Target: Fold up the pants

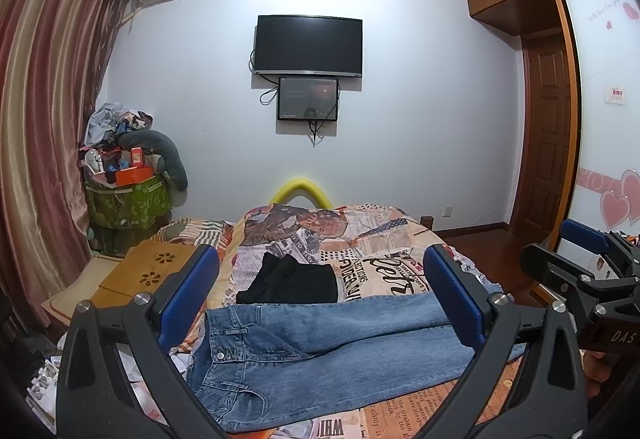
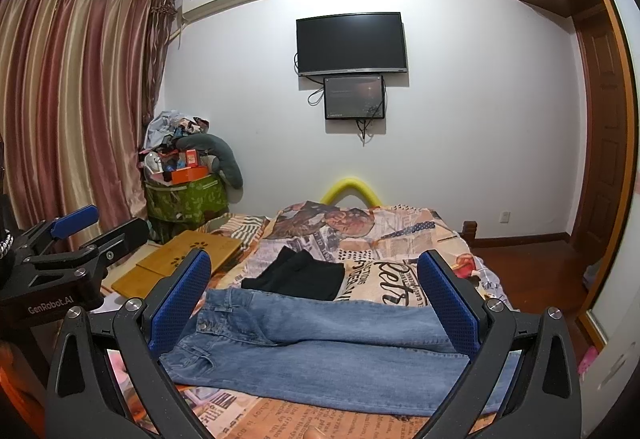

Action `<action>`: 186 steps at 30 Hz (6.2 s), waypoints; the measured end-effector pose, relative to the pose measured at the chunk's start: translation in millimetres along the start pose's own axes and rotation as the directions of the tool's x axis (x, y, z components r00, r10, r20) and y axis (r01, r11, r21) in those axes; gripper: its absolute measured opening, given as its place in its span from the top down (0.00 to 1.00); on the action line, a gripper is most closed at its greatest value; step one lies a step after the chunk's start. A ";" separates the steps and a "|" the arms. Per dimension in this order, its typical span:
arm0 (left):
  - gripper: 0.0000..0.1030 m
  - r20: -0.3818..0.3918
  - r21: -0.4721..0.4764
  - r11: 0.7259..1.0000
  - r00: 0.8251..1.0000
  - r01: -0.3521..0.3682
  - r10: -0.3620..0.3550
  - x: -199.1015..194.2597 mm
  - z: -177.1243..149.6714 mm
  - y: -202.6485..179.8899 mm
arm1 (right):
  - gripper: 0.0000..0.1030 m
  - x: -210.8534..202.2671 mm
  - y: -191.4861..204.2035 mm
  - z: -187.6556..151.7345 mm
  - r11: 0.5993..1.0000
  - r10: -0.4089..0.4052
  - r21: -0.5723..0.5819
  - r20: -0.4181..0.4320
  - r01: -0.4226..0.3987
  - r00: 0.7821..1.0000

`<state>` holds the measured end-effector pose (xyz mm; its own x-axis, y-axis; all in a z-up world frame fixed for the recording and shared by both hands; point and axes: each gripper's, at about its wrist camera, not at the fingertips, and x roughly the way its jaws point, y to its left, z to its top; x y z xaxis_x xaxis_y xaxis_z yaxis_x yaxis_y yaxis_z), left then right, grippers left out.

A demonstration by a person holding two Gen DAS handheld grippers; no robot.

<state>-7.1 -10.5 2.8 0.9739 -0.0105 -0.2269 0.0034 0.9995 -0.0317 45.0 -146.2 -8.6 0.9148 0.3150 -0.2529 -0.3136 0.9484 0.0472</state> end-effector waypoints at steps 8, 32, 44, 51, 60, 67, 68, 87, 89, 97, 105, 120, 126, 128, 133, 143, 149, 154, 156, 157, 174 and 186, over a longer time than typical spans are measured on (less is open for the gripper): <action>0.00 0.000 -0.003 1.000 1.000 0.002 -0.002 1.1 -0.4 -1.1 | 0.01 -0.4 -2.2 -1.6 1.000 0.000 0.004 0.000 0.000 1.000; 0.00 -0.004 -0.017 1.000 1.000 0.008 -0.008 2.6 -1.6 4.0 | 0.01 1.4 -4.7 -2.9 1.000 -0.002 0.001 0.002 0.002 1.000; 0.00 -0.011 -0.023 1.000 1.000 0.010 -0.010 4.9 -0.4 7.4 | 0.01 2.4 -6.7 -3.1 1.000 -0.006 0.000 0.004 0.006 1.000; 0.00 -0.018 -0.026 1.000 1.000 0.008 -0.009 12.2 -1.3 8.9 | 0.01 5.5 -10.5 -2.4 1.000 -0.011 0.002 0.004 0.011 1.000; 0.00 -0.047 -0.012 1.000 0.999 -0.014 0.014 49.4 0.1 15.3 | 0.01 31.4 -18.7 -6.5 1.000 -0.028 0.010 -0.031 0.028 0.999; 0.00 -0.124 0.009 0.999 0.992 -0.030 0.031 113.3 -4.1 29.9 | 0.01 75.0 -39.6 -11.1 0.998 -0.055 -0.003 -0.093 0.055 0.994; 0.00 -0.136 0.013 0.999 0.990 -0.031 0.033 122.2 -4.8 32.8 | 0.01 81.2 -43.1 -12.4 0.999 -0.052 -0.004 -0.102 0.052 0.993; 0.00 -0.489 -0.002 0.989 0.863 -0.147 0.128 353.5 -78.7 144.0 | 0.01 245.7 -133.1 -58.4 0.996 0.037 0.084 -0.417 -0.002 0.908; 0.00 -0.542 -0.008 0.987 0.830 -0.161 0.131 375.0 -94.8 158.5 | 0.01 264.7 -140.7 -65.4 0.997 0.050 0.081 -0.448 -0.015 0.892; 0.00 -0.736 -0.027 0.972 0.663 -0.232 0.138 442.5 -171.7 204.0 | 0.01 337.8 -157.0 -105.4 0.997 0.083 0.051 -0.580 -0.065 0.810; 0.27 -0.832 -0.015 0.980 0.546 -0.198 0.098 474.3 -216.2 209.9 | 0.14 389.3 -155.9 -136.3 0.988 0.110 0.001 -0.690 -0.151 0.716; 0.74 -0.825 -0.059 0.980 0.563 -0.188 0.058 464.4 -217.1 216.4 | 0.74 404.0 -138.7 -158.8 0.959 0.214 0.041 -0.755 -0.280 0.620; 0.86 -0.825 -0.045 0.978 0.560 -0.205 0.079 461.3 -215.0 210.9 | 0.88 392.1 -126.3 -168.8 0.966 0.152 -0.023 -0.751 -0.256 0.642; 0.90 -0.809 -0.044 0.974 0.580 -0.223 0.096 457.9 -205.9 206.1 | 0.92 386.8 -120.4 -167.5 0.966 0.118 -0.068 -0.741 -0.248 0.661; 0.92 -0.743 0.059 0.978 0.645 -0.200 0.177 448.8 -174.1 181.0 | 0.95 380.5 -127.4 -147.5 0.976 0.105 -0.067 -0.686 -0.207 0.720; 0.94 -0.636 -0.021 0.981 0.760 -0.191 0.135 394.0 -110.0 173.8 | 0.95 330.8 -132.9 -86.6 0.987 0.102 -0.049 -0.551 -0.155 0.829; 0.94 -0.637 -0.051 0.982 0.763 -0.183 0.109 350.5 -112.0 175.3 | 0.95 281.9 -114.6 -90.9 0.980 0.117 -0.068 -0.555 -0.185 0.823; 0.94 -0.640 -0.049 0.985 0.763 -0.168 0.098 309.7 -118.5 173.0 | 0.95 247.5 -107.1 -98.3 0.980 0.140 -0.041 -0.559 -0.196 0.817; 0.94 -0.644 -0.059 0.984 0.759 -0.165 0.089 296.5 -122.8 174.6 | 0.95 235.3 -103.8 -104.4 0.980 0.150 -0.023 -0.564 -0.198 0.812; 0.94 -0.646 -0.062 0.984 0.758 -0.165 0.087 291.8 -125.1 175.0 | 0.95 230.2 -102.3 -107.2 0.980 0.153 -0.016 -0.566 -0.197 0.810; 0.98 -0.674 -0.092 0.973 0.732 -0.213 0.097 201.8 -176.5 202.7 | 0.94 177.0 -66.6 -174.2 0.985 0.166 0.067 -0.655 -0.162 0.738; 0.58 -0.666 -0.031 0.986 0.738 -0.166 0.104 213.4 -159.8 167.5 | 0.60 157.8 -76.3 -158.2 0.990 0.140 0.069 -0.654 -0.125 0.743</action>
<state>165.0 149.9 -206.5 0.5682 0.0760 -0.8194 -0.1655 0.9859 -0.0234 173.0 -174.5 -204.9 0.4694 0.3429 -0.8137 -0.4073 0.9017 0.1450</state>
